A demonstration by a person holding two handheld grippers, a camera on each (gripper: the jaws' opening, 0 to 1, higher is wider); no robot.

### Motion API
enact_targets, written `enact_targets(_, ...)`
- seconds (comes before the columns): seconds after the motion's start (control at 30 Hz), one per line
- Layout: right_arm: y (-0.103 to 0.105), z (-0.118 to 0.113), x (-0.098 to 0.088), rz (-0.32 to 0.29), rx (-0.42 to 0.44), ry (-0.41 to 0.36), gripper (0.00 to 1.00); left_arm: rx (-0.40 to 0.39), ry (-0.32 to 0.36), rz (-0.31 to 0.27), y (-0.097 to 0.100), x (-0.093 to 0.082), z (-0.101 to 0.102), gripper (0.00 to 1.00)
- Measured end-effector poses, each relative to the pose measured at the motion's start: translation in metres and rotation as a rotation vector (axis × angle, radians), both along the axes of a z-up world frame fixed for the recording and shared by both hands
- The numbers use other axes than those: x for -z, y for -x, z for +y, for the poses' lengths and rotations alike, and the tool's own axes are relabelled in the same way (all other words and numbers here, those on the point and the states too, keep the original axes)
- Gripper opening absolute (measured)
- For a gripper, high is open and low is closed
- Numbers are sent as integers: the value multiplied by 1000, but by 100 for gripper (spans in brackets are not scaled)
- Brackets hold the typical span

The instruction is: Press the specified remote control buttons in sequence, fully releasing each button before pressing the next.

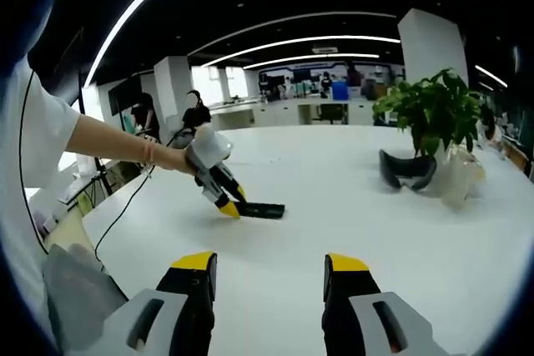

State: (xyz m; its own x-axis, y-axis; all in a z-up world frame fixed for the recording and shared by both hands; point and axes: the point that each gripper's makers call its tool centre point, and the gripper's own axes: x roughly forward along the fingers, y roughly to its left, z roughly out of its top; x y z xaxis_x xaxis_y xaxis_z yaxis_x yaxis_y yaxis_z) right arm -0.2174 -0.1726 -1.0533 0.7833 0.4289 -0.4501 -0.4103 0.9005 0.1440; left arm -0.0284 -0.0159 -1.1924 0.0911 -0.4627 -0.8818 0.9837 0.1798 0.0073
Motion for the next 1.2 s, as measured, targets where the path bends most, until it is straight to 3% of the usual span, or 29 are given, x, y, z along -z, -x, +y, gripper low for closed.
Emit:
enact_targets(0.27, 3, -1, -1, -2, -1, -1, 48, 0, -19, -29, 4, 0, -1, 24)
enact_targets(0.6, 6, -1, -1, -4, 0, 4, 46, 16, 12, 0, 34, 0, 3, 24)
enact_targets(1.2, 6, 13, -7, -20, -39, -11, 45, 18, 53, -15, 77, -1, 6, 24)
